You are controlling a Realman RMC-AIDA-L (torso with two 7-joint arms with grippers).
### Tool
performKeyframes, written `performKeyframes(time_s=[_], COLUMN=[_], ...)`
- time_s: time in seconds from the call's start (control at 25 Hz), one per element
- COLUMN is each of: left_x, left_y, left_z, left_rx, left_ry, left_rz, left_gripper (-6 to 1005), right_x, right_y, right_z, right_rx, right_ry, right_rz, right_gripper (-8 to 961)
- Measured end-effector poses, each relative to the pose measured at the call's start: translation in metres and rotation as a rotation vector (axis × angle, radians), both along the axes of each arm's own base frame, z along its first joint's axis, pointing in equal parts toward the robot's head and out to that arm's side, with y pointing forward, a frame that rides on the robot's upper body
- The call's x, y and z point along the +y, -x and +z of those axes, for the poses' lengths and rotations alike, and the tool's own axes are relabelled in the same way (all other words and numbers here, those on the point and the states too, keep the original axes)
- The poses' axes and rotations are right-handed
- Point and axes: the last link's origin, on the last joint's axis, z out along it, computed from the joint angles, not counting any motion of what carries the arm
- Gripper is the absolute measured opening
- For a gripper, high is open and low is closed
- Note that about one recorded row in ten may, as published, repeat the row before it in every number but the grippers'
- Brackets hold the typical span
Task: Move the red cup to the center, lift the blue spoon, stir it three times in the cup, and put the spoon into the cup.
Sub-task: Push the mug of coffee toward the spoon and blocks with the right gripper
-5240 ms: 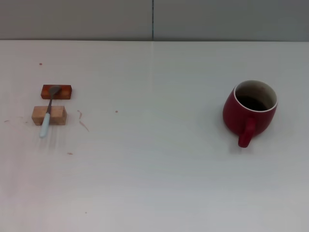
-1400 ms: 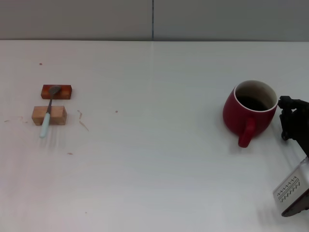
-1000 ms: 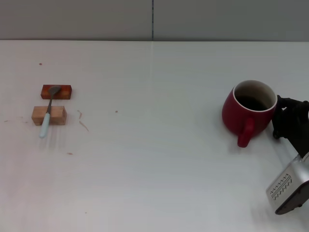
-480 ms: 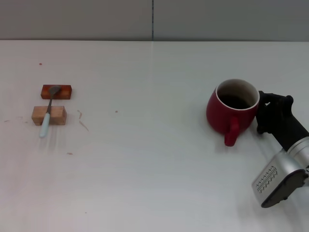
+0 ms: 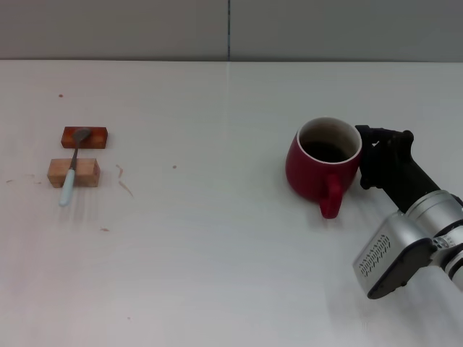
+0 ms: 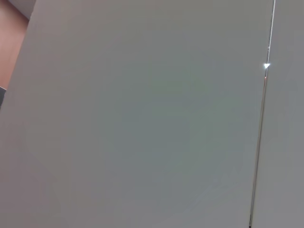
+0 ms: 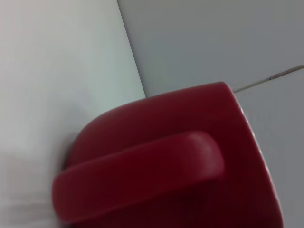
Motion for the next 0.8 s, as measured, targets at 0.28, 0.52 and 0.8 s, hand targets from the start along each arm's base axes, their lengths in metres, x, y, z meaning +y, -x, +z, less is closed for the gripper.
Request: performKeyframes(time_s=[0.28, 0.52, 0.8], left_x=[0.0, 0.001, 0.003], left_y=[0.0, -0.001, -0.001], left_z=[0.0, 0.001, 0.002], left_rx=[-0.001, -0.001, 0.002], left_ry=[0.0, -0.001, -0.001], left_rz=[0.0, -0.003, -0.005], left_gripper=[676, 676, 676], right_x=[0.002, -0.007, -0.019], right_y=[0.003, -0.008, -0.008], right_z=[-0.002, 0.004, 0.0], right_rx=[0.013, 0.026, 0.03], right_ry=[0.001, -0.04, -0.062], right_rz=[-0.008, -0.051, -0.071], right_gripper=[67, 68, 68])
